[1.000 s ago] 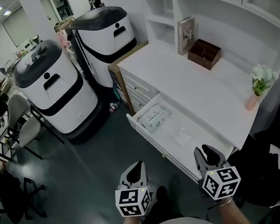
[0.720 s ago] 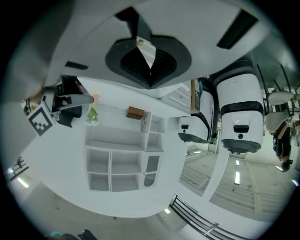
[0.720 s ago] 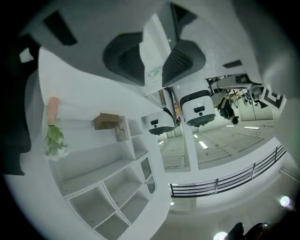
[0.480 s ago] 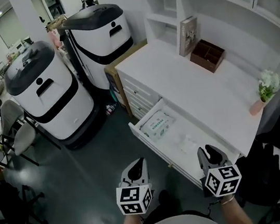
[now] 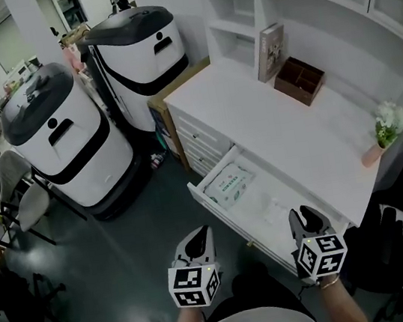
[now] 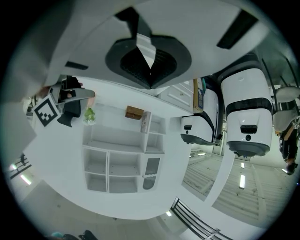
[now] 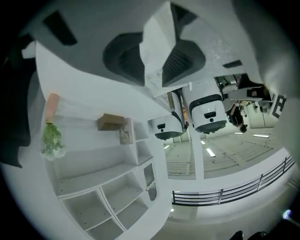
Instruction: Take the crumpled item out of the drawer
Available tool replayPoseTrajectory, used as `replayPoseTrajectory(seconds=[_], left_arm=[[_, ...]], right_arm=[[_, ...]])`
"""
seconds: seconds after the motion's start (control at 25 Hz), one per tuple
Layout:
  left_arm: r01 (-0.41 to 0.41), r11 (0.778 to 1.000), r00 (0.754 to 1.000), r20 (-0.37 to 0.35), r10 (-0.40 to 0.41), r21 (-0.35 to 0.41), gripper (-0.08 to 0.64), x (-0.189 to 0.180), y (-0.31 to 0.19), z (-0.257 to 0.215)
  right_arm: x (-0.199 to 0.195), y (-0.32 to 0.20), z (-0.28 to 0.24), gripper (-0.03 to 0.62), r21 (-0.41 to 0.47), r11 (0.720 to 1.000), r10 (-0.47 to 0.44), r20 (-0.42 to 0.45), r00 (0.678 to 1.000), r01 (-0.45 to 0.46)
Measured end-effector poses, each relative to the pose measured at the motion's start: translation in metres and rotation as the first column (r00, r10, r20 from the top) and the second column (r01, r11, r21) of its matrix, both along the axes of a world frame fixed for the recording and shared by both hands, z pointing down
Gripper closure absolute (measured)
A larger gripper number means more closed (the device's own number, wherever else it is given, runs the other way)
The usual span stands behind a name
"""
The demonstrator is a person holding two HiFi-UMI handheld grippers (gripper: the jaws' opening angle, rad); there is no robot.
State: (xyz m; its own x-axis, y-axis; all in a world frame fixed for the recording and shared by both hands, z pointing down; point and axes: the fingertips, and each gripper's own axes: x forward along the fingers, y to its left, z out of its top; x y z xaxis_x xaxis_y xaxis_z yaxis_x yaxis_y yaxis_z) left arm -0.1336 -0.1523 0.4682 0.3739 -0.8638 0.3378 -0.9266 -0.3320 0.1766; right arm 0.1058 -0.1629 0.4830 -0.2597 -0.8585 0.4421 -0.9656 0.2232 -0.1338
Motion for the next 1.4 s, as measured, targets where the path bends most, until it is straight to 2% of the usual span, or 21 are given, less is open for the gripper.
replayPoseTrajectory(seconds=[0.4,0.64,0.92,1.4], left_arm=[[-0.014,1.000,1.000,-0.011,0.014,-0.008,0.566,0.003,-0.017,0.003],[0.001,1.000,1.000,-0.018,-0.001,-0.024,0.566,0.002,-0.023,0.009],[0.030,0.998,1.000,-0.007,-0.031,-0.054,0.566,-0.004,-0.028,0.020],[0.041,0.994,0.999,0.015,-0.040,-0.104,0.566,0.002,-0.051,0.034]], right_arm=[[0.004,-0.015,0.041,0.489,-0.094,0.996,-0.007,-0.056,0.998,0.002],[0.008,-0.022,0.073,0.489,-0.171,0.985,-0.009,-0.061,0.998,-0.002],[0.016,-0.031,0.114,0.489,-0.254,0.967,-0.019,-0.085,0.996,-0.004],[0.025,-0.051,0.176,0.489,-0.395,0.918,-0.075,-0.146,0.986,0.011]])
